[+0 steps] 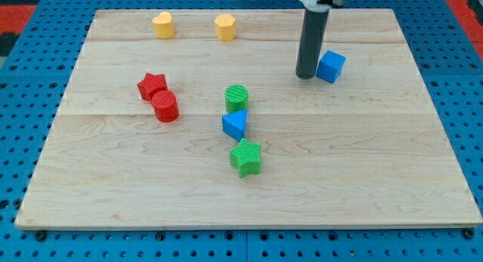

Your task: Move the blue cube towards the right

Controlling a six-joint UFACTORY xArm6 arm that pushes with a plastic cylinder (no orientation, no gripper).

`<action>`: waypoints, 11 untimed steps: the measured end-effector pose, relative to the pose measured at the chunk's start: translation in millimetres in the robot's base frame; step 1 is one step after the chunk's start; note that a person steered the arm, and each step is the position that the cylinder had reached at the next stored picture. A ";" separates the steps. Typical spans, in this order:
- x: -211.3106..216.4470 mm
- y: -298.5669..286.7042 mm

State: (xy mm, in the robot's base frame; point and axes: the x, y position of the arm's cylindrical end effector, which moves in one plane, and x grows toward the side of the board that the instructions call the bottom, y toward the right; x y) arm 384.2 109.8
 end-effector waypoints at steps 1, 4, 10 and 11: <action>60.9 16.2; 202.4 -6.2; 165.4 -202.5; 133.7 -168.1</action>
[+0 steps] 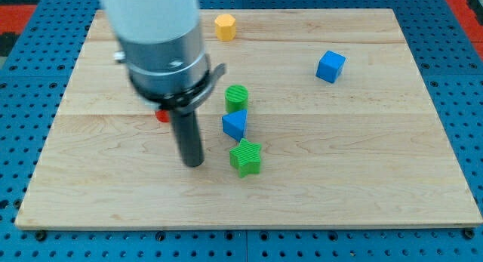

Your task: Move the blue cube towards the right

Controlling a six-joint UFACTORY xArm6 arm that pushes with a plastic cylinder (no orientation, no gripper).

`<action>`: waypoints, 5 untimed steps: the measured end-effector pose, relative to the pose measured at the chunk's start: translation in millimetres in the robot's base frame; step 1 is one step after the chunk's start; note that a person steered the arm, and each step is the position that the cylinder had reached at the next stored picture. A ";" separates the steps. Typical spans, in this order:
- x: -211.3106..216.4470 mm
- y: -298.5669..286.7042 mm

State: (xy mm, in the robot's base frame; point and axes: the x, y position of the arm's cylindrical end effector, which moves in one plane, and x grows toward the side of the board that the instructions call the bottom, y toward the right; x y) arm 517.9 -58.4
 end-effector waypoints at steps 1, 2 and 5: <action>-28.1 39.2; -46.8 41.2; -97.7 140.0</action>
